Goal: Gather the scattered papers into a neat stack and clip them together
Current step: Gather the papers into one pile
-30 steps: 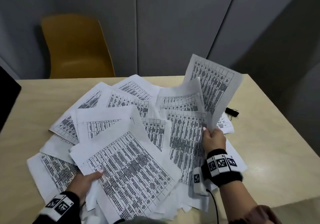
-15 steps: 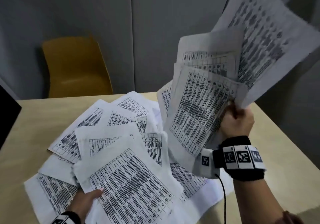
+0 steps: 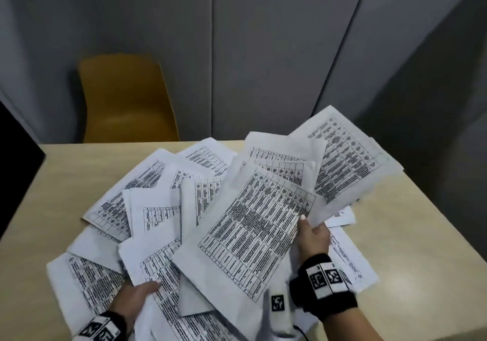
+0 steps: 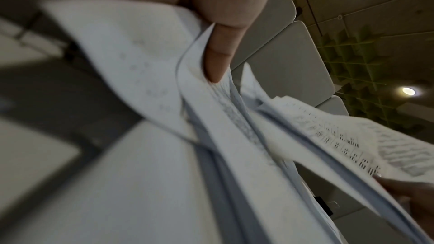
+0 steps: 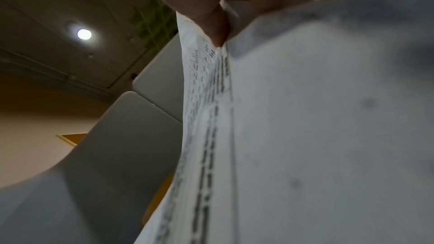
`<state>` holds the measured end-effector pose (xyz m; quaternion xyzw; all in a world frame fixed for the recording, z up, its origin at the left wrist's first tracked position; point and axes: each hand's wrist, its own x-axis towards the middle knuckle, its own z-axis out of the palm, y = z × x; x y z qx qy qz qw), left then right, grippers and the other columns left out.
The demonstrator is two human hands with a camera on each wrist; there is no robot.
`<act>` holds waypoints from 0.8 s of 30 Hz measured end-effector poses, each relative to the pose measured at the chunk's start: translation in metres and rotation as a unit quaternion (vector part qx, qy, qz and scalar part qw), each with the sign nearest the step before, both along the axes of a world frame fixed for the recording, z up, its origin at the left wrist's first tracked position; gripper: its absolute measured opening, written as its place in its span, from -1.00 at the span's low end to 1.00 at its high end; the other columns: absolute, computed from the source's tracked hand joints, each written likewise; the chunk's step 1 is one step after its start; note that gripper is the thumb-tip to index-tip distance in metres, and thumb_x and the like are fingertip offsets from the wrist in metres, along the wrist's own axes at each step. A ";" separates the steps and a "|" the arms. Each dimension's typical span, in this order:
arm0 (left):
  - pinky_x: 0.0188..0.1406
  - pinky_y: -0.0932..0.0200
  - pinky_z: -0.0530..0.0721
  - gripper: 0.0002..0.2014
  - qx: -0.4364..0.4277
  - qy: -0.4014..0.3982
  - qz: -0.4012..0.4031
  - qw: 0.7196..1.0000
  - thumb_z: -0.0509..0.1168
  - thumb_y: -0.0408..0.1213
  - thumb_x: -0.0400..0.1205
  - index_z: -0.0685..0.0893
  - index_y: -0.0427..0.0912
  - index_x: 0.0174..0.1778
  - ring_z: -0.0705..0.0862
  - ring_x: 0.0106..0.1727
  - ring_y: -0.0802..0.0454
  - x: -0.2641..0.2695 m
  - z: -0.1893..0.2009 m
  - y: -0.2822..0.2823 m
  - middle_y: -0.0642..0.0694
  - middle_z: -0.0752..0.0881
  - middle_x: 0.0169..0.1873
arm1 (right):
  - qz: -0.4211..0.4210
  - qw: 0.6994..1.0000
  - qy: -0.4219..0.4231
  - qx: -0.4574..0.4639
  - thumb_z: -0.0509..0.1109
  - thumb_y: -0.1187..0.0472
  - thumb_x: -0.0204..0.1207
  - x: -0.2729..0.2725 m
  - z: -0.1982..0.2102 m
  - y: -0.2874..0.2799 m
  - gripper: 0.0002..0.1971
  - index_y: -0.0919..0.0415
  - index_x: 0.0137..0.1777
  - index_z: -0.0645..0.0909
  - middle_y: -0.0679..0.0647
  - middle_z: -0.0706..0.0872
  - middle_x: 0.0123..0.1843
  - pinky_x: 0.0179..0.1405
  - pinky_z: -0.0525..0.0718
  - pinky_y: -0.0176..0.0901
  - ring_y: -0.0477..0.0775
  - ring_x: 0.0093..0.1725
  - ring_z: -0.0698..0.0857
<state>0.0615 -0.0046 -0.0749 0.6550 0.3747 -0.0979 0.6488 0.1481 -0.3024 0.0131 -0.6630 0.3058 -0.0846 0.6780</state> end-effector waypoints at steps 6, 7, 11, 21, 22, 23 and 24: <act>0.15 -0.10 0.60 -0.82 0.012 0.018 0.016 1.000 0.32 -0.53 0.47 0.72 -0.51 -0.06 0.72 -0.05 -0.23 -0.001 -0.004 0.001 -0.33 0.77 -0.08 | 0.053 0.997 0.061 0.019 0.23 0.26 0.60 -0.023 -0.028 0.000 -0.95 0.24 -0.06 0.44 0.14 0.51 -0.29 -0.61 0.55 -0.34 0.03 -0.38 0.47; 0.19 -0.20 0.62 -0.80 0.010 0.027 0.015 0.999 0.34 -0.45 0.48 0.74 -0.47 -0.04 0.75 -0.05 -0.25 -0.001 -0.008 0.003 -0.32 0.79 -0.11 | 0.060 0.995 0.070 0.024 0.23 0.25 0.60 -0.024 -0.031 0.001 -0.89 0.31 0.01 0.47 0.19 0.54 -0.23 -0.55 0.55 -0.32 0.05 -0.35 0.49; 0.31 -0.15 0.52 -0.47 -0.037 0.031 0.044 0.998 0.29 0.15 0.51 0.68 -0.28 0.11 0.70 0.07 -0.15 0.000 -0.003 0.001 -0.19 0.75 0.05 | 0.090 0.993 0.082 0.000 0.23 0.22 0.61 -0.027 -0.034 0.010 -0.76 0.43 0.10 0.46 0.17 0.52 -0.25 -0.45 0.49 -0.22 0.08 -0.30 0.49; 0.35 -0.14 0.42 -0.54 -0.040 -0.037 -0.006 0.998 0.37 -0.51 0.48 0.51 -0.32 0.33 0.60 0.15 -0.20 -0.009 0.015 -0.011 -0.32 0.63 0.28 | 0.267 0.957 0.076 -0.082 0.18 0.17 0.64 -0.023 -0.036 0.027 -0.84 0.19 0.04 0.55 0.11 0.64 -0.15 -0.35 0.52 -0.31 0.01 -0.18 0.57; 0.29 -0.08 0.43 -0.56 -0.036 -0.032 -0.003 0.999 0.31 -0.57 0.53 0.50 -0.37 0.35 0.59 0.14 -0.19 -0.010 0.013 -0.010 -0.32 0.63 0.24 | 0.243 0.963 0.055 -0.103 0.15 0.18 0.66 -0.021 -0.039 0.026 -0.79 0.24 0.05 0.59 0.20 0.67 -0.13 -0.30 0.49 -0.26 0.03 -0.14 0.58; 0.24 -0.04 0.43 -0.57 -0.044 -0.036 -0.008 0.998 0.28 -0.58 0.55 0.48 -0.39 0.36 0.58 0.13 -0.18 -0.009 0.012 -0.011 -0.31 0.63 0.19 | 0.219 0.967 0.046 -0.122 0.14 0.19 0.66 -0.018 -0.042 0.024 -0.76 0.28 0.01 0.61 0.26 0.68 -0.14 -0.27 0.48 -0.23 0.05 -0.14 0.58; 0.21 -0.02 0.44 -0.57 -0.052 -0.036 -0.008 0.998 0.27 -0.57 0.56 0.47 -0.39 0.38 0.58 0.12 -0.18 -0.010 0.013 -0.012 -0.31 0.63 0.17 | 0.198 0.970 0.044 -0.137 0.13 0.20 0.67 -0.014 -0.045 0.021 -0.75 0.28 -0.06 0.61 0.26 0.67 -0.17 -0.24 0.49 -0.21 0.08 -0.15 0.58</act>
